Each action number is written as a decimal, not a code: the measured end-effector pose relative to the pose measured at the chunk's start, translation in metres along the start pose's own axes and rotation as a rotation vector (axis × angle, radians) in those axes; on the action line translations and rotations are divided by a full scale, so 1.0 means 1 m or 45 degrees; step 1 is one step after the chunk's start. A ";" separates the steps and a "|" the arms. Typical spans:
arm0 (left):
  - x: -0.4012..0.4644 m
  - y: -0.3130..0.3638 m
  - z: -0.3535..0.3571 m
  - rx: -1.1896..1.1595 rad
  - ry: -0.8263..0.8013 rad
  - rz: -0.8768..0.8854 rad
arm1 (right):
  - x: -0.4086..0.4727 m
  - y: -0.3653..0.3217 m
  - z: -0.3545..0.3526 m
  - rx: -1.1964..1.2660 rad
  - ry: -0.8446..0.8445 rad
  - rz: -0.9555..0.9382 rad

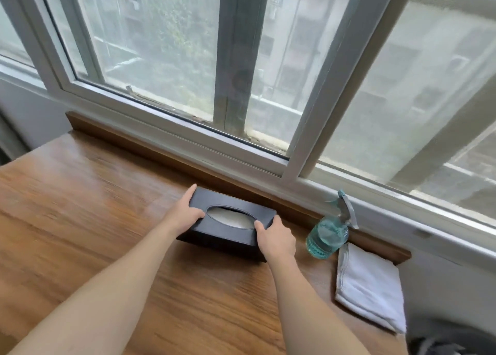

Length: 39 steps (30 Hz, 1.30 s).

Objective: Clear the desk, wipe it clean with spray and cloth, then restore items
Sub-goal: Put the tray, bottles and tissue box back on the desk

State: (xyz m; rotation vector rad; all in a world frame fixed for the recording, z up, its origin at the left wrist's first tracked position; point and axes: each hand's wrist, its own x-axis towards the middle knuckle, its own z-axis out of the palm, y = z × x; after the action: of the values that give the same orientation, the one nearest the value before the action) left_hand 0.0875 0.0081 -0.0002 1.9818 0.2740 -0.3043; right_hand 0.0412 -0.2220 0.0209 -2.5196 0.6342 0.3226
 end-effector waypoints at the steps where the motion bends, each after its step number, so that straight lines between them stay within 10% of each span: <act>1: 0.010 -0.001 -0.004 -0.005 -0.025 0.008 | 0.002 -0.007 0.003 0.010 0.007 0.029; 31: 0.121 -0.013 -0.060 0.028 -0.346 -0.027 | 0.025 -0.092 0.041 0.081 0.065 0.268; 39: 0.094 0.012 -0.047 0.462 -0.269 0.071 | 0.010 -0.080 0.029 0.173 0.002 0.252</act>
State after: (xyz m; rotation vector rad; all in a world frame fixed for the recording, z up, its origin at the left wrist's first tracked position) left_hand 0.1838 0.0509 -0.0025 2.2857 0.0277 -0.5549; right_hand 0.0863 -0.1499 0.0275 -2.3328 0.8784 0.3354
